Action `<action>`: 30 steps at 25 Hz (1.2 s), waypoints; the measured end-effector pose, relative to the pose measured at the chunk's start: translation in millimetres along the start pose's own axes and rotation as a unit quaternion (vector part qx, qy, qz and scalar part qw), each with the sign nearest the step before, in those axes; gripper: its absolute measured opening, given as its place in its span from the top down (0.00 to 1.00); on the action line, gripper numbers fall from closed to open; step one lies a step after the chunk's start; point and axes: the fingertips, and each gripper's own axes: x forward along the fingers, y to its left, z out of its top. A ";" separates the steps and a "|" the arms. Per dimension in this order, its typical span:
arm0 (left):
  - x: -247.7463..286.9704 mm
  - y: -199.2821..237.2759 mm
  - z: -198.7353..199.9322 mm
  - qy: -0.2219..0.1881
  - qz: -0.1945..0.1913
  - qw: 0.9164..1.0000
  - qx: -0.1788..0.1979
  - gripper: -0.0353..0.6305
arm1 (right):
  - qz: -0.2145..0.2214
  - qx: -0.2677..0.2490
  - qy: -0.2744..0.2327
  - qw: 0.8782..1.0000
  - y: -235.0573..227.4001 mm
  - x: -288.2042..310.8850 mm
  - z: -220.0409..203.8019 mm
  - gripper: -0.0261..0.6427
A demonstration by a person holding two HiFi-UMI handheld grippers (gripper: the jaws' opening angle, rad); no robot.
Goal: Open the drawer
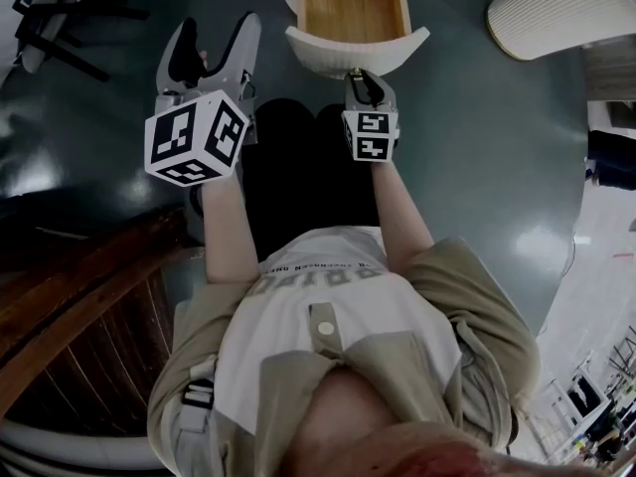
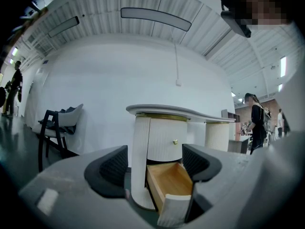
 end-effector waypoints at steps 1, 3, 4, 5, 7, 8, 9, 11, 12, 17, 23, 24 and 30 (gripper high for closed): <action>-0.3 0.5 -0.4 0.001 0.000 1.000 0.000 0.41 | 0.001 0.000 -0.002 1.000 0.4 0.3 0.2 0.80; 0.1 1.7 -1.0 0.002 -0.001 1.000 0.000 0.41 | 0.001 -0.001 -0.002 1.000 0.9 0.8 0.0 0.80; 0.8 2.2 -1.1 0.002 -0.001 1.000 -0.001 0.41 | 0.002 -0.002 -0.001 1.000 1.1 1.2 -0.3 0.80; 1.5 2.6 -1.1 0.002 -0.001 1.000 -0.001 0.41 | 0.002 -0.002 0.000 1.000 1.2 1.5 -0.3 0.80; 3.2 2.3 -1.5 0.002 -0.002 1.000 -0.003 0.41 | 0.002 -0.001 0.000 1.000 1.1 1.2 1.1 0.80; 4.1 1.7 -2.1 0.002 -0.003 1.000 -0.004 0.41 | 0.004 0.000 -0.003 1.000 1.1 0.6 2.7 0.79; 5.0 1.1 -2.8 0.003 -0.004 1.000 -0.004 0.41 | 0.007 0.003 -0.005 1.000 1.5 -0.1 4.1 0.76; 6.6 0.6 -4.4 0.005 -0.007 1.000 -0.005 0.41 | 0.022 0.009 -0.008 1.000 5.6 -1.9 6.9 0.68; 7.4 0.6 -5.2 0.005 -0.008 1.000 -0.006 0.41 | 0.028 0.011 -0.009 0.999 7.8 -3.3 8.4 0.62; 12.9 0.2 -9.7 0.008 -0.013 1.000 -0.012 0.41 | 0.028 0.032 -0.027 0.999 -1.6 -19.4 24.8 0.51; 20.2 0.6 -12.1 0.003 -0.019 1.000 -0.019 0.41 | -0.004 0.047 -0.087 0.995 -41.2 -54.0 80.3 0.50; 21.3 0.1 -12.0 0.002 -0.021 1.000 -0.020 0.41 | -0.009 0.048 -0.099 0.994 -48.6 -60.5 91.9 0.50; 26.8 -0.1 -6.6 -0.009 -0.023 1.000 -0.014 0.44 | -0.029 0.062 -0.165 0.984 -80.4 -93.2 165.9 0.52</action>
